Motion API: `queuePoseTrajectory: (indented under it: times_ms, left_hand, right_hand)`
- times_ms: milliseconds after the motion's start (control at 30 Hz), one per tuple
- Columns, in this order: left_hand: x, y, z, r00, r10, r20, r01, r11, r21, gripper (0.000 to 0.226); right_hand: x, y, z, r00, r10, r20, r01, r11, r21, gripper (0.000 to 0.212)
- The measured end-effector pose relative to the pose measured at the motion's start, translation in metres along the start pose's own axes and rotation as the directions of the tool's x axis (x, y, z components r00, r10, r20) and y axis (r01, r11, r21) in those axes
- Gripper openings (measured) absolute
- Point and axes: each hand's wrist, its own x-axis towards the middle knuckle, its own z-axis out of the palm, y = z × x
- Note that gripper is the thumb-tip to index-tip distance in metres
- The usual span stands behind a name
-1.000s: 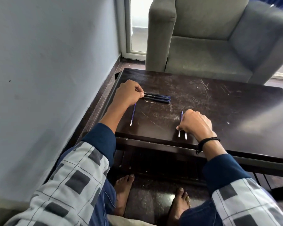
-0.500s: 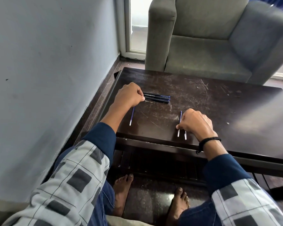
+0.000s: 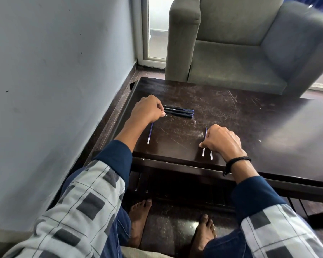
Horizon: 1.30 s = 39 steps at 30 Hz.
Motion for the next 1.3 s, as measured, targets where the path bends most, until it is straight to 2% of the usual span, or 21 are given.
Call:
queuePoseTrajectory:
  times_ms: [1067, 1200, 1300]
  left_hand:
    - [0.0017, -0.0002, -0.0011, 1.000, -0.023, 0.014, 0.023, 1.000, -0.001, 0.015]
    - [0.0042, -0.0022, -0.0012, 0.997, -0.070, 0.024, 0.069, 0.997, 0.038, 0.012]
    - [0.0053, -0.0055, 0.0015, 0.992, -0.124, 0.027, 0.119, 0.985, 0.123, 0.023]
  right_hand:
    - [0.0004, -0.0014, -0.0012, 1.000, 0.009, 0.007, -0.009, 1.000, -0.005, 0.030]
    - [0.0005, -0.0005, 0.0002, 1.000, 0.004, -0.002, -0.004, 1.000, -0.007, 0.028]
    - [0.0007, -0.0005, 0.0009, 1.000, 0.002, -0.005, -0.002, 1.000, -0.011, 0.028]
